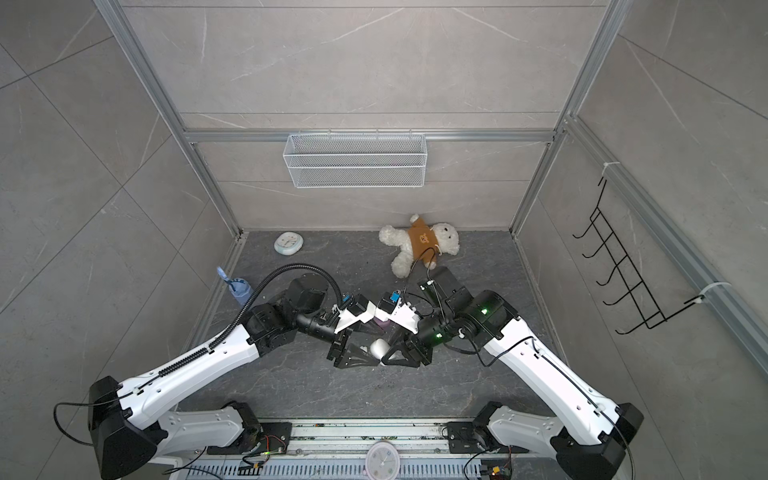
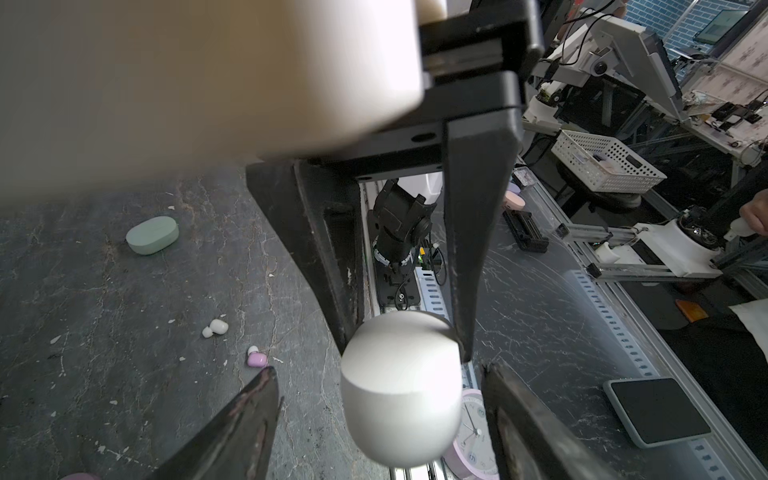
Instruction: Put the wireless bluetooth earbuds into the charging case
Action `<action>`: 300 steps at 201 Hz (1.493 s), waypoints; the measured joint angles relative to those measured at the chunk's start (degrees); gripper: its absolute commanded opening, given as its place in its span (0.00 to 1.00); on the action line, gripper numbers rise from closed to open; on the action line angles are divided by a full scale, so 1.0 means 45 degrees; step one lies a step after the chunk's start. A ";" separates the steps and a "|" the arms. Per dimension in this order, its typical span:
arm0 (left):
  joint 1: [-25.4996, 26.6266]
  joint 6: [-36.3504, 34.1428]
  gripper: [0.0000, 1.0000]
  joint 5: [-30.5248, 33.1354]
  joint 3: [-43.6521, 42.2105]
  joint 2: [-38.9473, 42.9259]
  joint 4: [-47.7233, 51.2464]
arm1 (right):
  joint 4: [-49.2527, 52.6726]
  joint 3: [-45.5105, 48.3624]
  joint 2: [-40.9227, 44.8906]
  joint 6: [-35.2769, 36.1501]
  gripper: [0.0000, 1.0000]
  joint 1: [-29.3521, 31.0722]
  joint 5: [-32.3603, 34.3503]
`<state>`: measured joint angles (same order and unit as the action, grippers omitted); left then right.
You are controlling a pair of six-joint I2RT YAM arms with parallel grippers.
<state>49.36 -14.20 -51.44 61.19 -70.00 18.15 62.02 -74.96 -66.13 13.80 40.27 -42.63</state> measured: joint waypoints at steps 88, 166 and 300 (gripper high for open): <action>-0.0039 -0.0005 0.69 -0.0505 0.0141 -0.0340 0.0053 | 0.0272 -0.0034 0.0053 0.0092 0.44 0.0000 0.0010; -0.0039 -0.0019 0.74 -0.0899 0.0141 -0.0364 0.0257 | 0.0219 -0.0107 0.0228 0.0126 0.44 0.0000 0.0257; -0.0053 0.0010 0.67 -0.1064 0.0189 -0.0510 0.0194 | 0.0180 -0.0131 0.0223 0.0034 0.44 -0.0015 0.0243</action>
<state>49.12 -14.15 -56.23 62.04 -72.29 19.03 62.83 -75.55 -65.12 13.96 40.21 -41.54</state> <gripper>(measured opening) 0.665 0.444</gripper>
